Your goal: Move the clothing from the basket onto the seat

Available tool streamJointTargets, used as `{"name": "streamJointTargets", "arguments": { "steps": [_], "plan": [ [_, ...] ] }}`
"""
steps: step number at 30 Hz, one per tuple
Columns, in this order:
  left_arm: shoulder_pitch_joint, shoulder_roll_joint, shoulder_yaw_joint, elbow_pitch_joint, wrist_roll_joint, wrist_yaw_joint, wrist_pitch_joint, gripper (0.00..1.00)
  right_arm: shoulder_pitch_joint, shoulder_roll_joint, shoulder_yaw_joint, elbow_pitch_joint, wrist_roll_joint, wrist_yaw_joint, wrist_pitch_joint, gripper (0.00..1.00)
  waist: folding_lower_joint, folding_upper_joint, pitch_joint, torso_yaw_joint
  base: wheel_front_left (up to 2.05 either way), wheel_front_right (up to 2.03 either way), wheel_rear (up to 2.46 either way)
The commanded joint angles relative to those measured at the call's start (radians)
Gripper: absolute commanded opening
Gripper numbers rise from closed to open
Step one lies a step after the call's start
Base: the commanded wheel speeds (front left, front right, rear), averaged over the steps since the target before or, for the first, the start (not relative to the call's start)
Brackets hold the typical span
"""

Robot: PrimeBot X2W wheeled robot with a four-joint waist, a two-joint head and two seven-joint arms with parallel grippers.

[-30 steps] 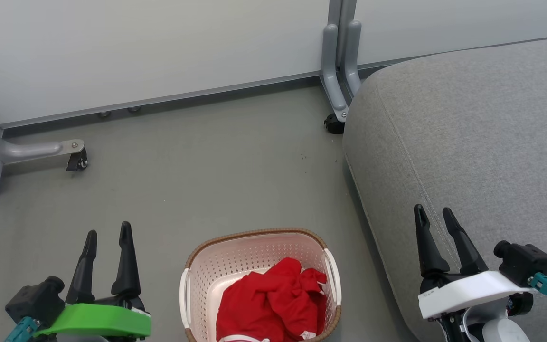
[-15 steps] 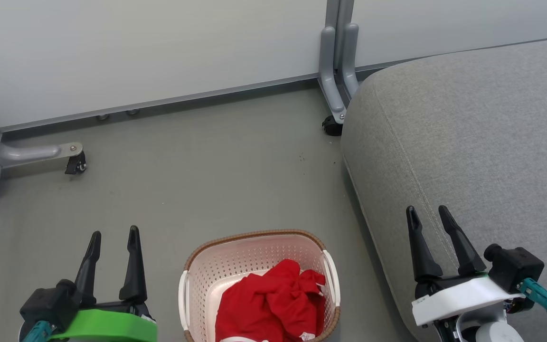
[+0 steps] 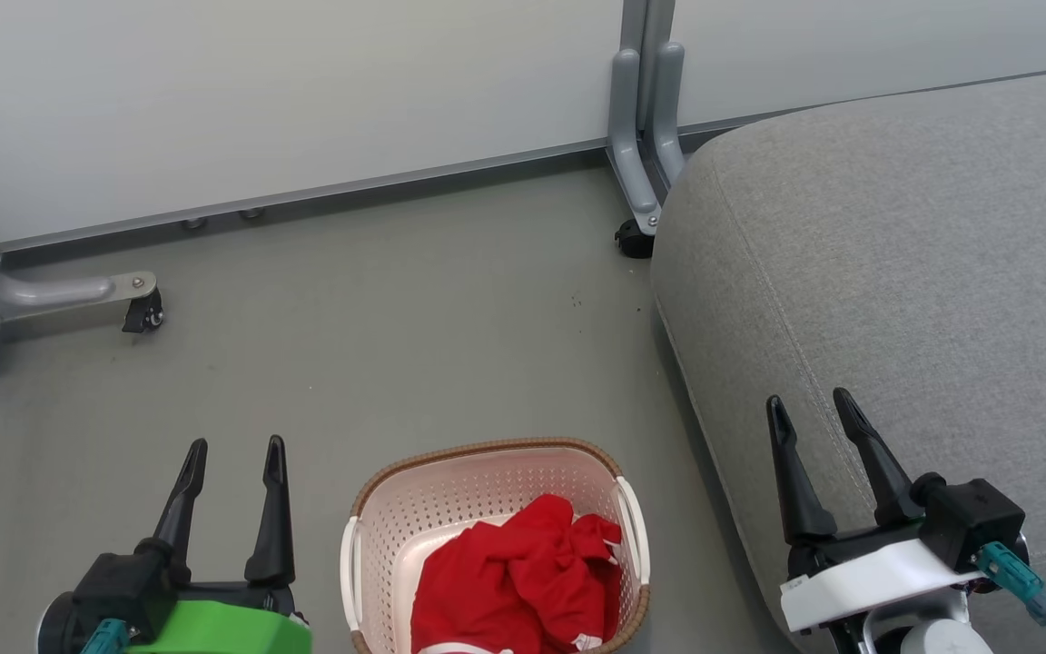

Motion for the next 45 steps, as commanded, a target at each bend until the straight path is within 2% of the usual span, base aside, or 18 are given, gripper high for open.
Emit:
{"name": "streamJointTargets", "arguments": {
  "steps": [1,17,45],
  "plan": [
    [0.008,0.006,-0.001,-0.009,0.021,-0.004,-0.009,1.0,0.011,-0.004,0.005,-0.01,-0.025,0.0,-0.009,1.0,0.0,0.0,0.001,-0.001,0.0,0.0,0.0],
    [0.018,0.009,-0.015,-0.028,0.126,-0.005,-0.038,1.0,0.022,-0.005,0.023,-0.03,-0.134,0.0,-0.036,1.0,0.0,0.0,0.003,-0.001,0.0,0.0,0.0],
    [0.002,0.028,-0.039,-0.008,0.086,-0.004,-0.035,1.0,-0.001,-0.005,0.024,-0.044,-0.122,0.0,-0.035,1.0,0.0,0.0,0.054,-0.008,0.0,0.0,0.0]
  ]
}}
